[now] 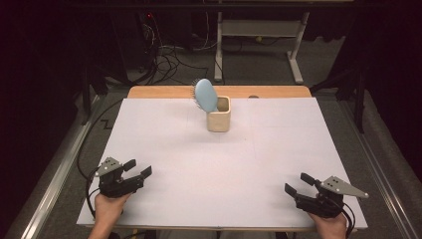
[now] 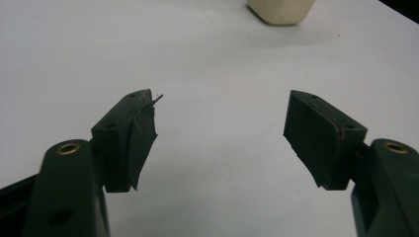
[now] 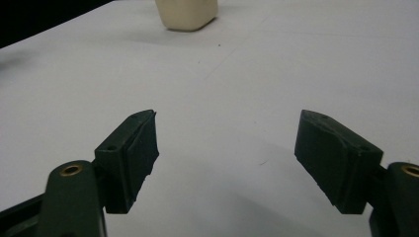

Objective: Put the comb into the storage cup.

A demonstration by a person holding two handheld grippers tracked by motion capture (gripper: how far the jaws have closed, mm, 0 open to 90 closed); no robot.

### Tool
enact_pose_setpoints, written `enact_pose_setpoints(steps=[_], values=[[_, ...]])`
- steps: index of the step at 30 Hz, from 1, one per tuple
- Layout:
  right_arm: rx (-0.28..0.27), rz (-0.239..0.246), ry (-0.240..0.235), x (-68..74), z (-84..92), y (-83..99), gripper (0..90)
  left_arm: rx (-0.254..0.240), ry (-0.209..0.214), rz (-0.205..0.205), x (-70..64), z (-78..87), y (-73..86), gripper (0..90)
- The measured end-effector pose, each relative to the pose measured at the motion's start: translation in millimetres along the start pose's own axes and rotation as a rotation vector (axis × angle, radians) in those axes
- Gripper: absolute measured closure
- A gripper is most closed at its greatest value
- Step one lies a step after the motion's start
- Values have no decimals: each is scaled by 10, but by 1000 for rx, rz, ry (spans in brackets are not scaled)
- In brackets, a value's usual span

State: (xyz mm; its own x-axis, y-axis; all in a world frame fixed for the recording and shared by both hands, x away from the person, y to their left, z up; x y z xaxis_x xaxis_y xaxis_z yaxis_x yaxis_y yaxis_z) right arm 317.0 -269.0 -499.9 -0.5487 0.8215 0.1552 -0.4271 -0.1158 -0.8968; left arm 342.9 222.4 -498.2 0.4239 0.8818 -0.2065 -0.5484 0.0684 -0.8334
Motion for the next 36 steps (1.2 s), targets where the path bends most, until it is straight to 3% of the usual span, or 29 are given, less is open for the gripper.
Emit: enact_pose_setpoints(steps=[15,30,36], values=[[2,-4,0,-2,-1,2,251,11,-4,23,37,-24,76,285],[6,5,-7,5,-6,1,249,31,-49,35,129,-48,139,282],[8,6,-9,7,-9,2,248,22,-48,38,134,-35,128,282]])
Point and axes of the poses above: each handheld gripper's, and its own axes: z roughly backward along the jaws, y roughly out of its underside, x roughly to its left, the point moved 8 cm from there along -z, roughly forward along the jaws, and after that the axes turned 2 degrees about -y, right-handed, at the moved point
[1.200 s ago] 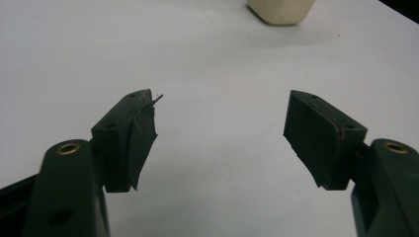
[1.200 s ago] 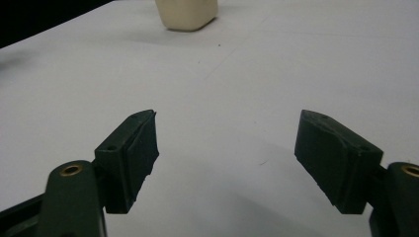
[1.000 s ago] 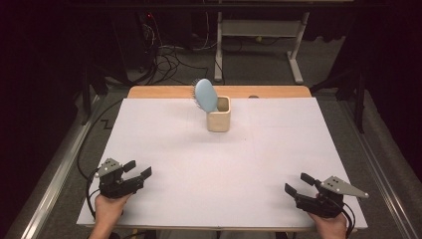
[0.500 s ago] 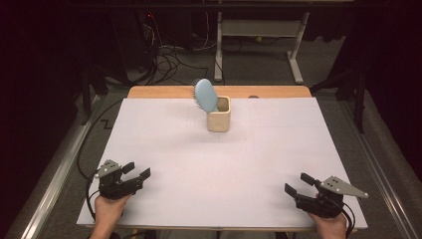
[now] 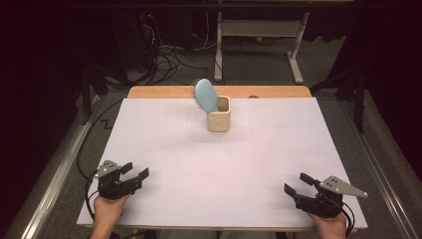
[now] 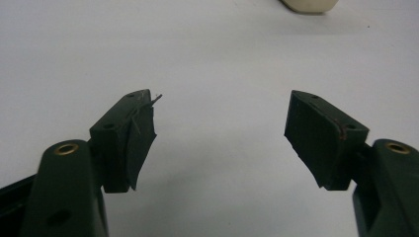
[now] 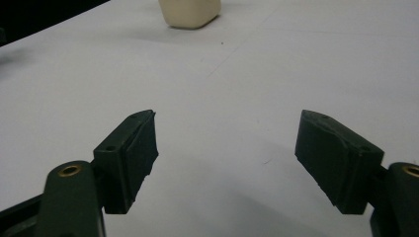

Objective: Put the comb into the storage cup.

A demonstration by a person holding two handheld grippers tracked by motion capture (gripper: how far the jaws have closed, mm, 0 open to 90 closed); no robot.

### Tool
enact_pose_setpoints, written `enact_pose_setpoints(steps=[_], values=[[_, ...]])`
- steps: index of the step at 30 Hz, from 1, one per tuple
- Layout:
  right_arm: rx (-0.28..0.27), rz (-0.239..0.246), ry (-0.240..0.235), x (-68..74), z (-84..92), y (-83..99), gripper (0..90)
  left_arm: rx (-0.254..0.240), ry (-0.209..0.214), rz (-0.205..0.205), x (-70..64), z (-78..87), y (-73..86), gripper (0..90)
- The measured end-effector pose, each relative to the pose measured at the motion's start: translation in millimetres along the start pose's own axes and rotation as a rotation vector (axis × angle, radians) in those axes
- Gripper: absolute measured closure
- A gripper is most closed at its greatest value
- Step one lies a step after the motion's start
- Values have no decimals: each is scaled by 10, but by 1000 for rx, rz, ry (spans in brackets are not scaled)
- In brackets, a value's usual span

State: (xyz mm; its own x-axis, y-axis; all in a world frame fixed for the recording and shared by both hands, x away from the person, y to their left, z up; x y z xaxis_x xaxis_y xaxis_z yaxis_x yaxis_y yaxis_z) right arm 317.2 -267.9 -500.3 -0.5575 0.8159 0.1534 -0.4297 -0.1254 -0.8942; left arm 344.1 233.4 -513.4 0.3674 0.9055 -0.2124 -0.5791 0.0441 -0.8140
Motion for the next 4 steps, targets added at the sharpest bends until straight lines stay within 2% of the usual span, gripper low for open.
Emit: enact_pose_setpoints(steps=[4], values=[[3,-1,-2,1,-5,1,249,-1,0,-5,-6,2,-2,282]])
Point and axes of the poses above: each handheld gripper's, and its own axes: z roughly backward along the jaws, y roughly out of its underside, x roughly to its left, the point moved 8 cm from there along -z, roughly forward along the jaws, and after that the axes turned 2 degrees about -y, right-handed, at the moved point
